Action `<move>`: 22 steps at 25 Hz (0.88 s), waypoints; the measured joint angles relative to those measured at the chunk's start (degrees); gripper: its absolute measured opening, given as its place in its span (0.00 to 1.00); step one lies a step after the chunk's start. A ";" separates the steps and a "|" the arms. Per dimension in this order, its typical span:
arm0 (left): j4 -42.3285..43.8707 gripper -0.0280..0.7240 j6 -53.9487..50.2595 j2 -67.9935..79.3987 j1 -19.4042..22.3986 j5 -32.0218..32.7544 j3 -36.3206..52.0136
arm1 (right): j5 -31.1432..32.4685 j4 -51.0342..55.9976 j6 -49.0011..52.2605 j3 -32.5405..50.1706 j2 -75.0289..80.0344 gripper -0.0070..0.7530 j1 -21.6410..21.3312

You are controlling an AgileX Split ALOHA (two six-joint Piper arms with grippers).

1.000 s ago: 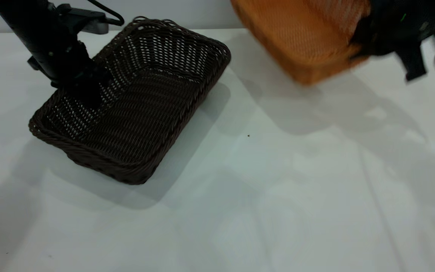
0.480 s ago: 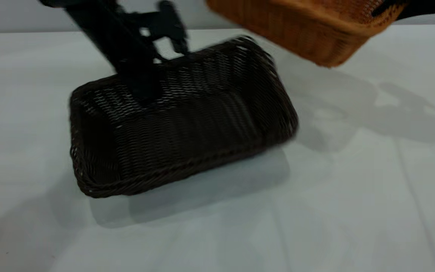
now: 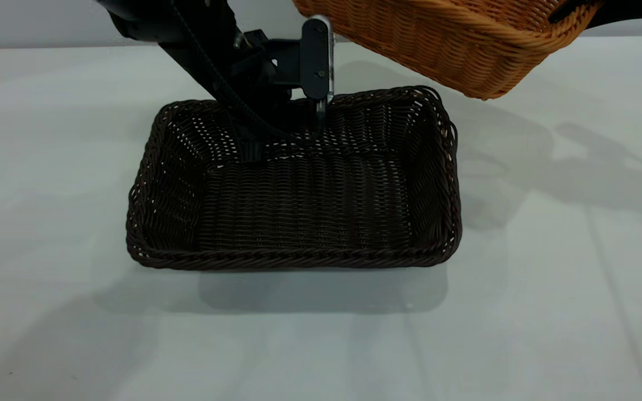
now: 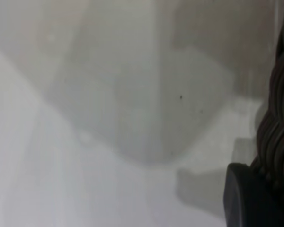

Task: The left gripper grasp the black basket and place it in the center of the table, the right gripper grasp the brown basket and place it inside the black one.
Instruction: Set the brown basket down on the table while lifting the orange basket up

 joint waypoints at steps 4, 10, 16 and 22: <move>0.43 0.14 0.19 0.41 -0.48 -0.83 -0.12 | 0.05 0.00 0.00 0.00 0.00 0.09 -0.46; 0.83 0.16 0.19 0.75 -1.39 -2.30 -0.18 | 0.12 -0.25 -0.05 -2.28 0.00 0.09 -1.23; 1.23 0.27 -0.31 1.30 -2.43 -4.67 -0.18 | 1.73 -0.13 -0.05 -6.82 0.00 0.09 -1.98; 1.28 0.49 -5.43 1.76 -3.30 -8.19 -0.18 | 2.12 -0.24 0.07 -7.17 0.00 0.09 -1.98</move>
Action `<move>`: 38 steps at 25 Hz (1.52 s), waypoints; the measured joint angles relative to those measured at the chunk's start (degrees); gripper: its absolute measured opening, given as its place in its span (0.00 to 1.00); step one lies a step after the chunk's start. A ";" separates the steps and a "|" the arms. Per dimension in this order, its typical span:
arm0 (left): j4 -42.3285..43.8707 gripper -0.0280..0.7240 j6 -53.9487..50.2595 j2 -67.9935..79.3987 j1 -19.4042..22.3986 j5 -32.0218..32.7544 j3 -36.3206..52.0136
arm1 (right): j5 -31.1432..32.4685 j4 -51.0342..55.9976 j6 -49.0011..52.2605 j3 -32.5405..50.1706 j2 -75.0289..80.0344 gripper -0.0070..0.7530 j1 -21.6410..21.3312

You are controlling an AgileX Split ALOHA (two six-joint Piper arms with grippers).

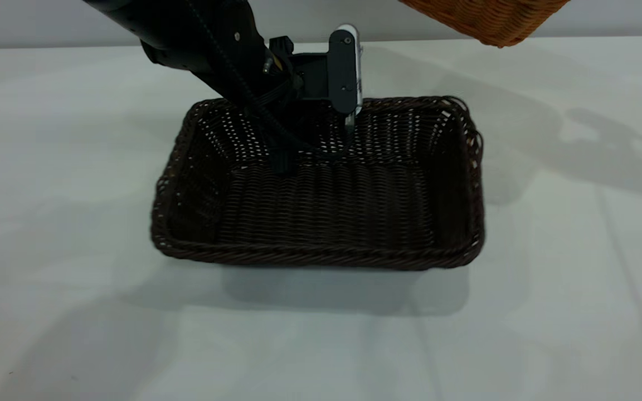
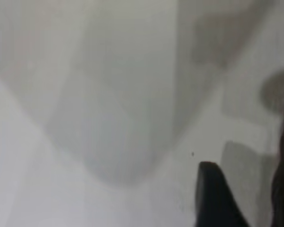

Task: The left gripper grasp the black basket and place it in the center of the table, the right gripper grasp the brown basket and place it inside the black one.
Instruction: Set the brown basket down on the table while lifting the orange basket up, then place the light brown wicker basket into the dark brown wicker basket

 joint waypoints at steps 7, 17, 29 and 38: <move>-0.54 0.63 -3.47 -2.30 -0.89 0.22 0.29 | -0.09 0.00 0.88 0.00 0.00 0.10 -1.85; -0.67 0.64 -3.63 -14.31 -0.96 8.72 0.90 | 1.53 -0.26 2.65 0.00 0.00 0.10 -10.12; -0.67 0.64 -3.68 -44.32 -0.96 17.88 1.01 | 7.15 -10.65 2.59 -0.33 0.00 0.10 0.90; -0.67 0.64 -6.76 -58.32 -0.96 19.06 1.01 | 5.56 -12.72 0.23 -0.51 4.57 0.10 17.08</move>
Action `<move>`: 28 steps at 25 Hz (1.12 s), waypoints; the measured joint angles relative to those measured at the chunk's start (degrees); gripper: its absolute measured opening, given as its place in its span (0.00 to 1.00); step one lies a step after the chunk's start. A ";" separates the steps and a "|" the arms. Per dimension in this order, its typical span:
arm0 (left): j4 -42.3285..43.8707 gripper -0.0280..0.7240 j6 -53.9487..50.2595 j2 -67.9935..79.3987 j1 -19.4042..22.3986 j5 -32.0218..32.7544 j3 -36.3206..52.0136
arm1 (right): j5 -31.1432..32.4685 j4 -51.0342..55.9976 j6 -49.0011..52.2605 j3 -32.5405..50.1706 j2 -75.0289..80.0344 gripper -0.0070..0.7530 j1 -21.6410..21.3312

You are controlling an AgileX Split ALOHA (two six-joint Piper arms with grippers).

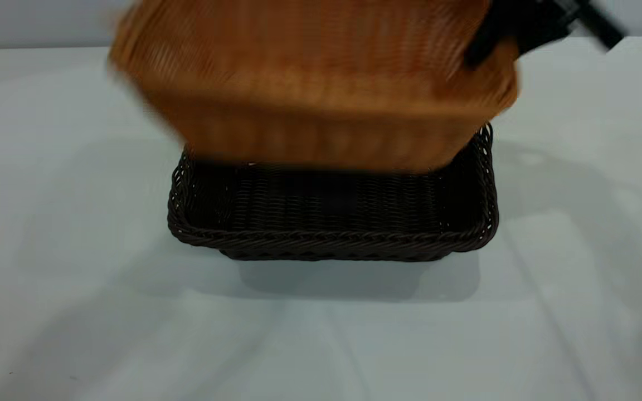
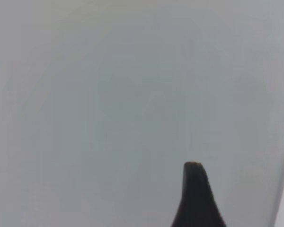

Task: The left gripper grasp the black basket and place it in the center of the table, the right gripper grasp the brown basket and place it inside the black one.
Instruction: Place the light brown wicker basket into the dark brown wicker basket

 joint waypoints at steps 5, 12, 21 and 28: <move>0.00 0.64 -3.74 -2.45 0.00 2.23 0.00 | -1.52 0.03 -0.25 0.00 5.00 0.10 1.82; 0.06 0.64 -4.27 -2.64 0.00 7.22 0.00 | -0.65 -2.41 -0.25 -0.10 5.99 0.11 -0.07; 0.11 0.64 -4.33 -2.64 0.00 8.22 0.00 | -3.14 -7.59 -0.42 0.08 6.17 0.14 0.56; 0.11 0.64 -4.39 -2.64 0.00 8.28 0.00 | -5.31 -7.75 -0.30 0.08 6.17 0.42 2.34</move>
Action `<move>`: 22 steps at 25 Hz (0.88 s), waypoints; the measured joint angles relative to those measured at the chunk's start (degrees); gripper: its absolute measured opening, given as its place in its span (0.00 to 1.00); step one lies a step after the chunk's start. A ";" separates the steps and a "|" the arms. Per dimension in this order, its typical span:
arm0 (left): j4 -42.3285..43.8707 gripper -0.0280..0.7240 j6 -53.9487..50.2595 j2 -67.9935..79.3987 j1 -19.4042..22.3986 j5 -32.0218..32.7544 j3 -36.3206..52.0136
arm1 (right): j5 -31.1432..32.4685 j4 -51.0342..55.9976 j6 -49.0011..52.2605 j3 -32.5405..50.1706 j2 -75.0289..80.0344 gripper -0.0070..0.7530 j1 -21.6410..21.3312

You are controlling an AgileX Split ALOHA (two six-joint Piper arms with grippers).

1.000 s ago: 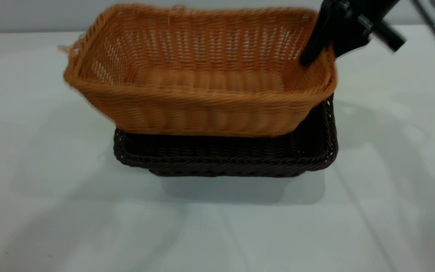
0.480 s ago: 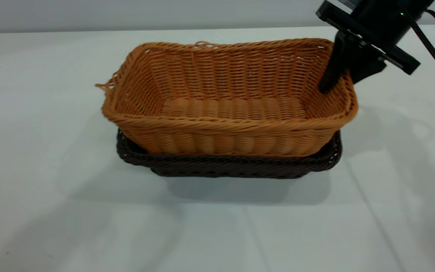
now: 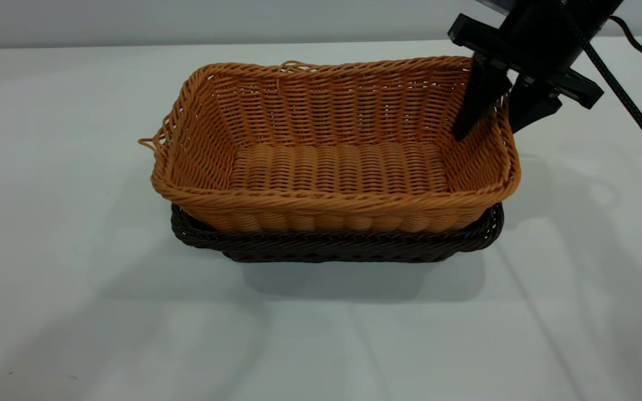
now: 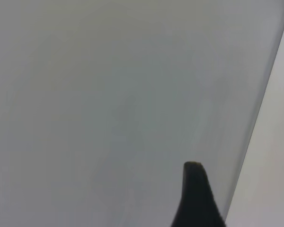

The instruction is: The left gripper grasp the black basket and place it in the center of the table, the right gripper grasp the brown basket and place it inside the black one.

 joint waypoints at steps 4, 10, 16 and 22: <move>0.00 0.64 0.00 -0.09 0.00 0.30 0.00 | 5.77 0.27 -1.51 -0.30 0.00 0.65 -0.01; 0.00 0.64 0.00 -1.70 0.00 3.13 0.00 | 13.40 -1.05 -2.51 -5.35 0.00 0.77 -0.01; 0.00 0.64 0.00 -7.65 0.00 9.07 0.00 | 13.66 -8.08 3.16 -7.82 -4.00 0.75 -0.01; 0.23 0.62 -2.15 -15.36 0.00 20.78 0.00 | 14.66 -10.39 6.79 -7.82 -18.32 0.68 0.24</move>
